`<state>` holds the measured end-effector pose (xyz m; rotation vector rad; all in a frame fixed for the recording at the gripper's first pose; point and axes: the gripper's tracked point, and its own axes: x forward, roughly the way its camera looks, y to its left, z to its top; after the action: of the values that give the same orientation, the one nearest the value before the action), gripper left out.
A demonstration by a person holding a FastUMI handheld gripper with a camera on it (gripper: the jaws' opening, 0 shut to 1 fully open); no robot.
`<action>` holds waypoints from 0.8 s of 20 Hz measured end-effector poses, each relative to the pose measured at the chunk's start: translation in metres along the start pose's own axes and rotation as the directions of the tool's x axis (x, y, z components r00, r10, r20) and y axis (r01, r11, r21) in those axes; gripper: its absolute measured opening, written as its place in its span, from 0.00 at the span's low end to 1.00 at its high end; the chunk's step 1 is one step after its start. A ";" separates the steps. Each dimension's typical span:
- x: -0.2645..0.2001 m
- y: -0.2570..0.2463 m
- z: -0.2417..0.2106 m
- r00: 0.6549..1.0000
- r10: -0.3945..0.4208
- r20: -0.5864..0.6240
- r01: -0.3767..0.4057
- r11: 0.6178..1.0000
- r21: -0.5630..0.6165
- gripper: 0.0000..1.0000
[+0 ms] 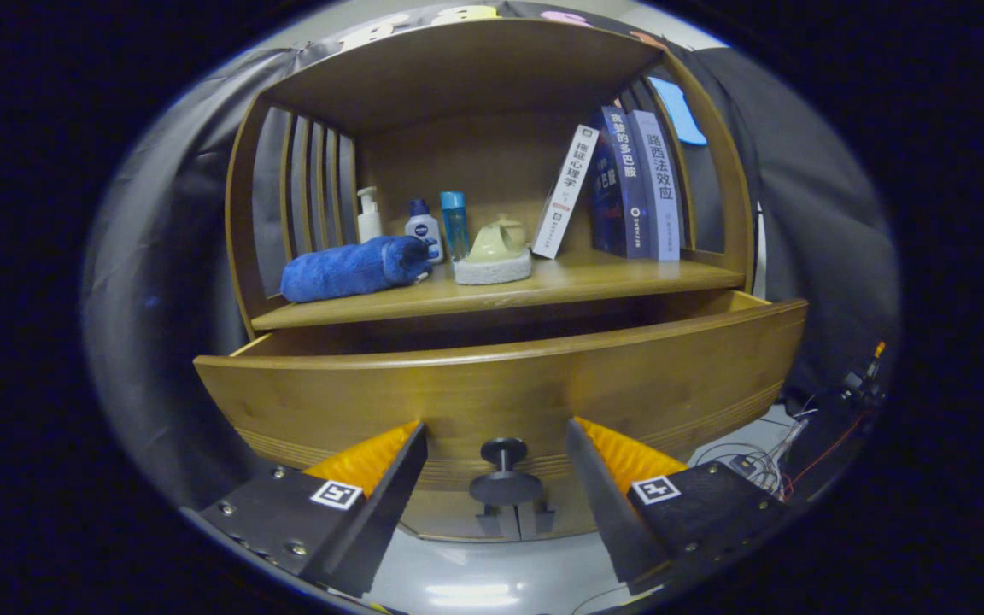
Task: Pull open the drawer, take out the items inside it, and place them on the countertop above the cabinet.
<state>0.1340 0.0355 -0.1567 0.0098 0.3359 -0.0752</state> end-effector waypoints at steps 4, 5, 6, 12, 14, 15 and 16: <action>0.013 0.001 0.004 1.000 0.002 -0.005 -0.002 0.999 0.034 0.99; 0.016 0.001 0.006 1.000 0.005 -0.006 -0.005 0.999 0.044 0.99; 0.019 0.001 0.006 1.000 0.009 -0.005 -0.009 0.999 0.051 0.99; 0.031 0.001 0.010 1.000 0.016 -0.001 -0.016 0.997 0.072 0.99; 0.035 0.002 0.011 1.000 0.015 0.001 -0.015 0.997 0.070 0.99; 0.038 0.002 0.011 1.000 0.015 0.003 -0.015 0.998 0.069 0.99; 0.040 0.002 0.012 1.000 0.014 0.008 -0.014 0.997 0.071 0.99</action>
<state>0.1761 0.0344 -0.1586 0.0821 0.3256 -0.0733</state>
